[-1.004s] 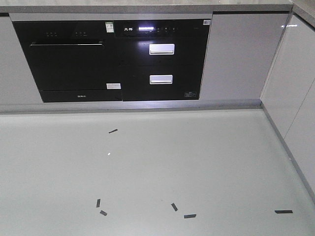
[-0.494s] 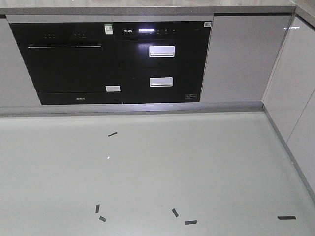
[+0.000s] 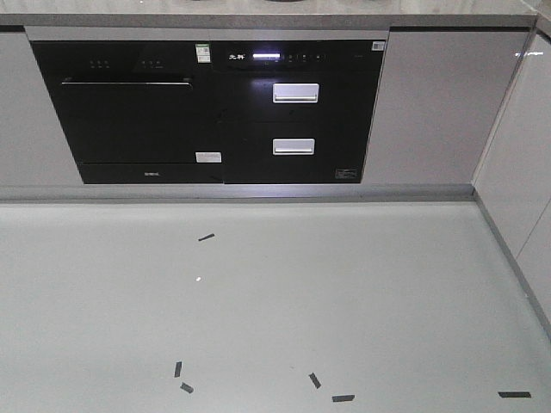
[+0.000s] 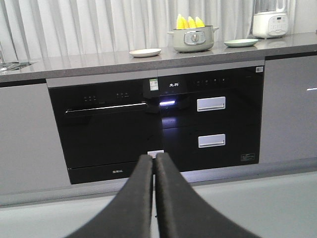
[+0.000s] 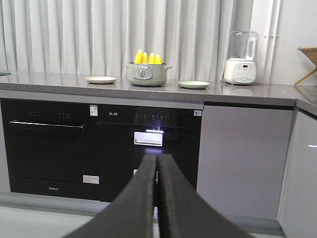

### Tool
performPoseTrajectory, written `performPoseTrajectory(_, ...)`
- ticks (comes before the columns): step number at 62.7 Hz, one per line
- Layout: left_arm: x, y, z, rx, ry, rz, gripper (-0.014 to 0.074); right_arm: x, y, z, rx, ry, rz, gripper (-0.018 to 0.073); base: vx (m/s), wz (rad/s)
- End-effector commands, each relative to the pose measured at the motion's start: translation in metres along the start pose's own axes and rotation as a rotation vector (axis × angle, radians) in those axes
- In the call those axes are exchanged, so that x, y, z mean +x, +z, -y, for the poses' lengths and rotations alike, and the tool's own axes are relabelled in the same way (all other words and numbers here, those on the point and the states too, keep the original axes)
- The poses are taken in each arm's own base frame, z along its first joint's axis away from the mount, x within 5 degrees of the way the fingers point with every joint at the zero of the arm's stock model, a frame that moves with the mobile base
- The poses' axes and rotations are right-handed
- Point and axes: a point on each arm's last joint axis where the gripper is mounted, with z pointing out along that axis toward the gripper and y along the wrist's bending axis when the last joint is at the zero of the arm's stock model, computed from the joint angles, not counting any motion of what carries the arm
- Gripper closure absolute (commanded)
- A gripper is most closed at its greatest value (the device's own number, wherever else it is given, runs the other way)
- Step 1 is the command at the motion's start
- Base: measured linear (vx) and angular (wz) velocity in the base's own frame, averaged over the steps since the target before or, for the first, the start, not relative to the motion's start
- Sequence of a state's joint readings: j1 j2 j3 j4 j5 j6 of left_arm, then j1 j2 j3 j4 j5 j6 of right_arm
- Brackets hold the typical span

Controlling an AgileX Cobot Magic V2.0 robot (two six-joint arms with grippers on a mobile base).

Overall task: Distribute corn equally
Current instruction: 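Drive the base toward the counter with the pot and plates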

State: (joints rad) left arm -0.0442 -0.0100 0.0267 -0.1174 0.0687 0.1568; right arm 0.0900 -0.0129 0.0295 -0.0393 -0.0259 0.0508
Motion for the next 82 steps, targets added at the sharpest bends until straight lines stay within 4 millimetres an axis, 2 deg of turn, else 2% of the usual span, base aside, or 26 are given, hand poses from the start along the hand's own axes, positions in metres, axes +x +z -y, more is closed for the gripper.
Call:
performPoseTrajectory(1, -0.0061, -0.0014, -0.001, -0.011, -0.011, 0.082, 0.0603, -0.0049, -0.0005, -0.0004, -0.005, -0.011, 0.077, 0.0564, 0.05, 0.06)
performPoseTrajectory(82, -0.0061, -0.0014, -0.001, -0.011, -0.011, 0.082, 0.0603, -0.0049, -0.0005, -0.0004, -0.005, -0.011, 0.077, 0.0564, 0.09, 0.02)
